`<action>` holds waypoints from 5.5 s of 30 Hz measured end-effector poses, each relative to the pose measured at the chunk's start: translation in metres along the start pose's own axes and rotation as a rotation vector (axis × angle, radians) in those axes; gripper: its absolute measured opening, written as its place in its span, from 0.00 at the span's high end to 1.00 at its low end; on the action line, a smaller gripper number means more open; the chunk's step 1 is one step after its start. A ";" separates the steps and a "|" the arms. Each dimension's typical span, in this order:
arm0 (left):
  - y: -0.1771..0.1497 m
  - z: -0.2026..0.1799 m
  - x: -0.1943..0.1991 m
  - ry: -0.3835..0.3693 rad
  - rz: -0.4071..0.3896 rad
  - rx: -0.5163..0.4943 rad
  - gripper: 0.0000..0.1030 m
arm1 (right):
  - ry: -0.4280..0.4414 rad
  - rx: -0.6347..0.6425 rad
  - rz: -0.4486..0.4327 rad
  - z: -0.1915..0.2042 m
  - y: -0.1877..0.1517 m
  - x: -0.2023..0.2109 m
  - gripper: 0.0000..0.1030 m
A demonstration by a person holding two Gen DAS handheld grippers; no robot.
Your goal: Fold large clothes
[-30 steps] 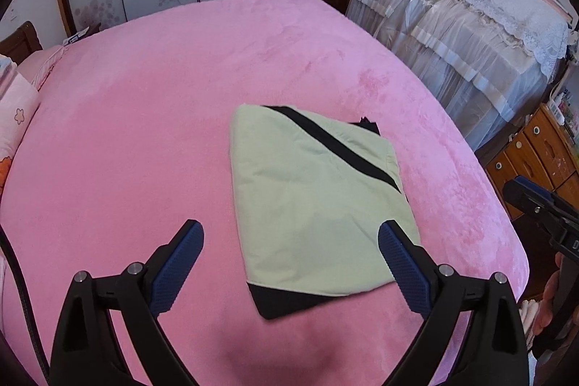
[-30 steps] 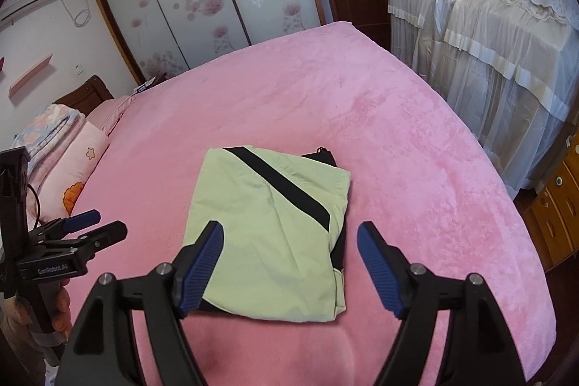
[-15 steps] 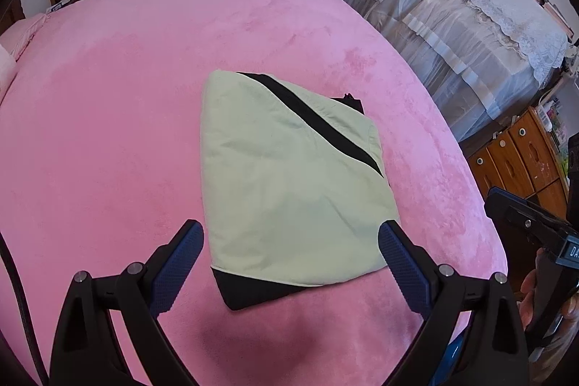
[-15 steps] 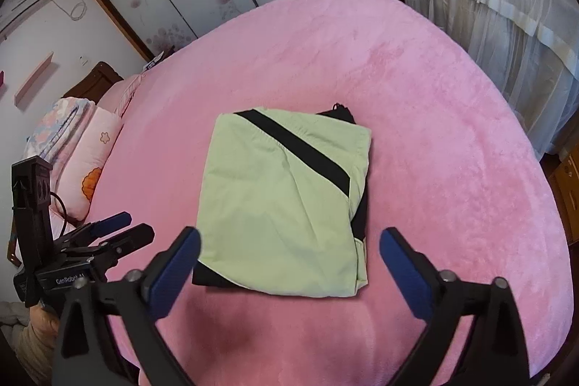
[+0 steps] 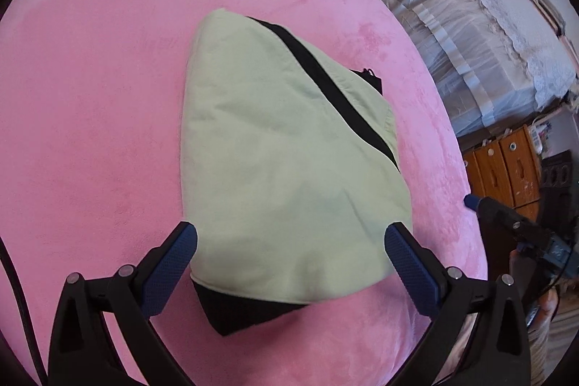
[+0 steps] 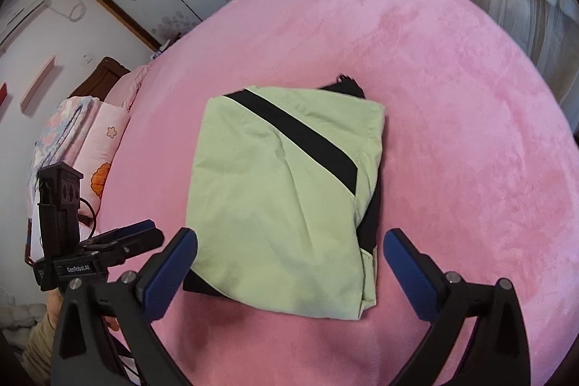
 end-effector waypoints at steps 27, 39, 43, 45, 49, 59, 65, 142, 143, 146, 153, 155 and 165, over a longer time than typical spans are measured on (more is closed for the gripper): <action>0.019 0.020 -0.121 -0.188 0.099 0.009 0.01 | 0.266 -0.111 0.203 -0.076 -0.002 -0.118 0.36; 0.025 0.010 -0.143 -0.096 0.071 -0.016 0.13 | 0.256 -0.077 0.149 -0.072 0.007 -0.135 0.65; 0.025 -0.005 -0.128 0.029 0.017 -0.063 0.33 | 0.203 -0.011 0.115 -0.059 0.009 -0.128 0.84; 0.025 -0.016 -0.118 0.090 -0.017 -0.110 0.46 | 0.166 0.035 0.101 -0.045 0.009 -0.122 0.87; 0.023 -0.035 -0.088 0.131 -0.077 -0.197 0.61 | 0.116 0.107 0.083 -0.017 0.003 -0.109 0.89; 0.007 0.024 -0.002 0.120 -0.049 -0.213 0.62 | 0.137 0.159 0.105 0.071 -0.033 -0.096 0.90; 0.043 0.111 0.071 0.185 -0.117 -0.214 0.62 | 0.226 0.265 0.097 0.175 -0.008 -0.129 0.90; 0.083 0.356 0.128 0.510 -0.358 0.237 0.20 | -0.008 0.381 -0.113 0.299 0.024 -0.217 0.64; 0.078 0.348 0.140 0.515 -0.359 0.235 0.20 | -0.007 0.381 -0.119 0.302 0.019 -0.201 0.61; 0.057 0.316 0.182 0.505 -0.379 0.231 0.20 | 0.007 0.384 -0.139 0.310 0.003 -0.148 0.51; -0.006 0.242 0.284 0.462 -0.432 0.208 0.09 | 0.007 0.432 -0.195 0.324 -0.050 -0.028 0.41; -0.022 0.225 0.307 0.459 -0.455 0.201 0.08 | -0.002 0.448 -0.204 0.326 -0.066 0.000 0.40; -0.132 0.157 0.364 0.528 -0.521 0.177 0.01 | -0.026 0.507 -0.267 0.323 -0.144 0.097 0.33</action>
Point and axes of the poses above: each gripper's, at about its wrist camera, not at the fingertips, and x roughly against the way its jaws point, z to its left, y to its top, the point moved 7 cm from there along -x, roughly the way its jaws point, and after that the axes turned 13 degrees about y, right-handed, at the moved point
